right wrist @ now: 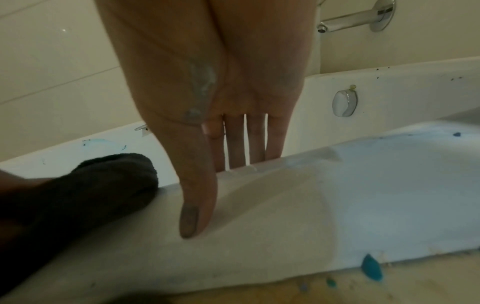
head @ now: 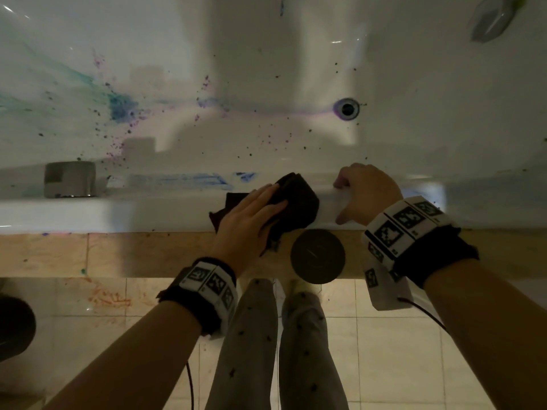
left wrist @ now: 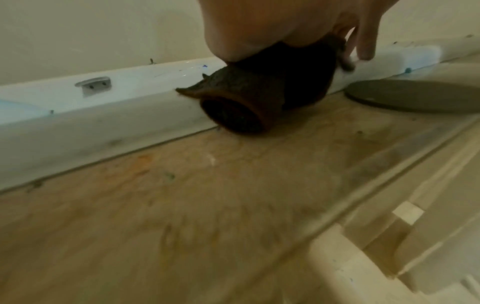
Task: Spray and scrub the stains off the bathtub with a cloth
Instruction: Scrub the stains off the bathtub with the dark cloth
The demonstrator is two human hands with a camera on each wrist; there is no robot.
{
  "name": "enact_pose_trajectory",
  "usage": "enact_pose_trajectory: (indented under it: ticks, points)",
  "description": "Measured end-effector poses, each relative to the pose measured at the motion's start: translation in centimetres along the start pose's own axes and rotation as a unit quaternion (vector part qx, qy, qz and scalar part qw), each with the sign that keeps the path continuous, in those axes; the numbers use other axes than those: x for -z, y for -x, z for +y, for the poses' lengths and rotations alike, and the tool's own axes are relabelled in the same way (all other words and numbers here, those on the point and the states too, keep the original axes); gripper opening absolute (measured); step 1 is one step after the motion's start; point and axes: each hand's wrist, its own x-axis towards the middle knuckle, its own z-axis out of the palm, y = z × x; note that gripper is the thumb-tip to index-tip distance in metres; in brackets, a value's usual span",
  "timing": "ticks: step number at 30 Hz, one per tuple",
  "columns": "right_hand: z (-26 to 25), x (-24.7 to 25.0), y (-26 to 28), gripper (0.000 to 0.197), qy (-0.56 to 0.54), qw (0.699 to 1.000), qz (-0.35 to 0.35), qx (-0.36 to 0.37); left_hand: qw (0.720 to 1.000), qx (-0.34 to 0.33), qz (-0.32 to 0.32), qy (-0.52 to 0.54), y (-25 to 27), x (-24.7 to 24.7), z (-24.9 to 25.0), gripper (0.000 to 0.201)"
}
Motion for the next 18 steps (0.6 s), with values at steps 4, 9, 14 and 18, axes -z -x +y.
enact_pose_trajectory:
  ticks: [4,9,14,18]
  points:
    - [0.1,0.1,0.1,0.064,-0.004,1.0,0.003,0.002,0.982,0.164,0.081,0.055,-4.4,0.8,0.8,0.03]
    - [0.4,0.0,0.0,0.064,-0.012,1.0,0.005,0.014,0.971,0.188,0.125,0.079,-4.3,2.0,1.1,0.028]
    - [0.7,-0.2,0.2,0.064,-0.031,0.999,0.017,0.019,0.99,0.084,0.11,0.031,1.2,-0.9,1.8,0.034]
    - [0.6,-0.2,0.2,0.064,-0.03,0.999,0.024,0.013,0.987,0.107,0.112,0.047,-2.0,-1.0,2.1,0.03]
